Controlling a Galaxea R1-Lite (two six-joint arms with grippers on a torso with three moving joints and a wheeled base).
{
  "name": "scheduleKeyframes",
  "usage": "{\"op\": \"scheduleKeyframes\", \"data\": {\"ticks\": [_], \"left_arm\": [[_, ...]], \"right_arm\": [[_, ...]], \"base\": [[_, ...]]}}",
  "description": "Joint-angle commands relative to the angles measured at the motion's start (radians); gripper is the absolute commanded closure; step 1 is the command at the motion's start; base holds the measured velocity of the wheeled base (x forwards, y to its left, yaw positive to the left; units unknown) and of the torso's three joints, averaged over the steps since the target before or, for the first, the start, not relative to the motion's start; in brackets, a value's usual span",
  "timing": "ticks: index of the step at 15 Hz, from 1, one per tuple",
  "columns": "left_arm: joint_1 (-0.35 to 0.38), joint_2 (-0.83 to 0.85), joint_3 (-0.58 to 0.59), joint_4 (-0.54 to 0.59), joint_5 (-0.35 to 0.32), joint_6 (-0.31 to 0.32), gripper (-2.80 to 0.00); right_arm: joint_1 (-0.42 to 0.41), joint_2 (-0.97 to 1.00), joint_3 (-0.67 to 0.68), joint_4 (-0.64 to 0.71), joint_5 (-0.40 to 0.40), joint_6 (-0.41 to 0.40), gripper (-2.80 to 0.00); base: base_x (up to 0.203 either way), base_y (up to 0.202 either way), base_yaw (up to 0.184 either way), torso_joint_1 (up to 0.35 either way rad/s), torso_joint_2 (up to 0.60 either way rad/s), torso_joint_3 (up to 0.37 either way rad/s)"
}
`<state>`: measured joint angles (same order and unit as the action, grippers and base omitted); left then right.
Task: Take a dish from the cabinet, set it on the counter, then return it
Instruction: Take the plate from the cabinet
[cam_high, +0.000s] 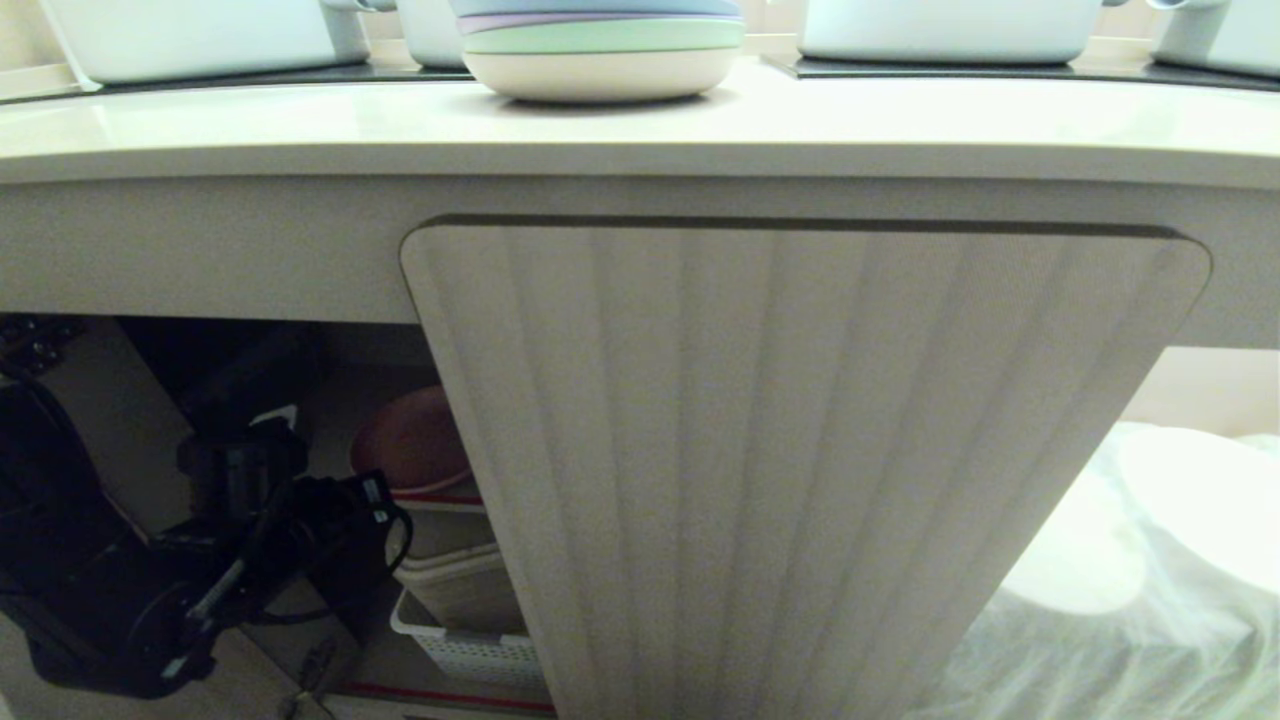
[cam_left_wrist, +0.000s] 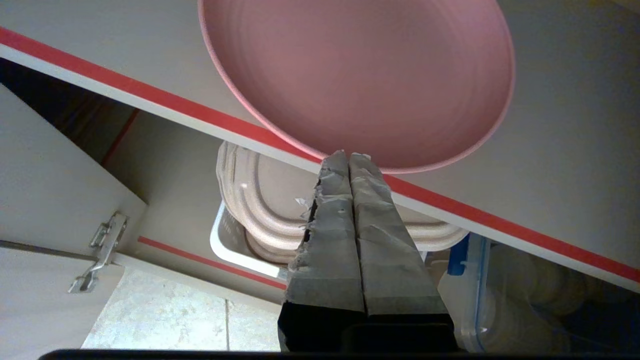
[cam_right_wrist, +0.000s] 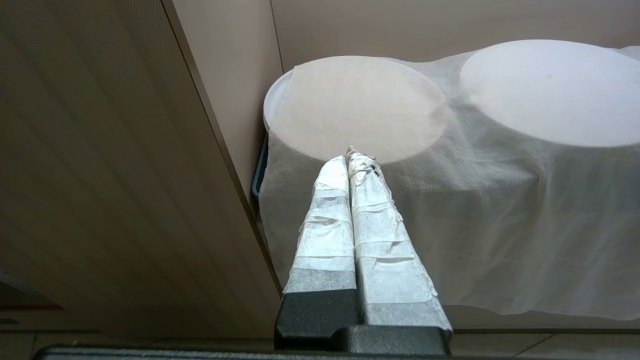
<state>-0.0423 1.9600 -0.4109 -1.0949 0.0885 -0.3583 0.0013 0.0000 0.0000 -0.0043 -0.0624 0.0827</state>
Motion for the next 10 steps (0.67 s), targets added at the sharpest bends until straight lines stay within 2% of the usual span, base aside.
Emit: {"op": "scheduleKeyframes", "data": {"ticks": [1,3,4,10], "left_arm": [[0.001,-0.003,0.000,-0.010,0.000,-0.002,0.00],[0.001,-0.003,0.000,-0.011,0.000,-0.007,-0.06],[0.001,-0.004,0.000,-0.013,0.002,-0.007,-2.80],[-0.001,-0.023,-0.002,-0.048,-0.003,-0.005,-2.80]], "right_arm": [[0.000,0.000,0.000,0.000,0.000,0.000,0.00],[0.000,0.000,0.000,0.000,0.000,0.000,0.00],[0.000,0.000,0.000,0.000,0.000,0.000,0.00],[0.000,0.000,0.000,0.000,0.000,0.000,0.00]], "base": [[0.000,0.000,0.000,0.000,0.00,0.000],[0.000,0.000,0.000,0.000,0.00,0.000],[0.000,0.000,0.000,0.000,0.00,0.000],[0.000,0.000,0.000,0.000,0.00,0.000]]}}
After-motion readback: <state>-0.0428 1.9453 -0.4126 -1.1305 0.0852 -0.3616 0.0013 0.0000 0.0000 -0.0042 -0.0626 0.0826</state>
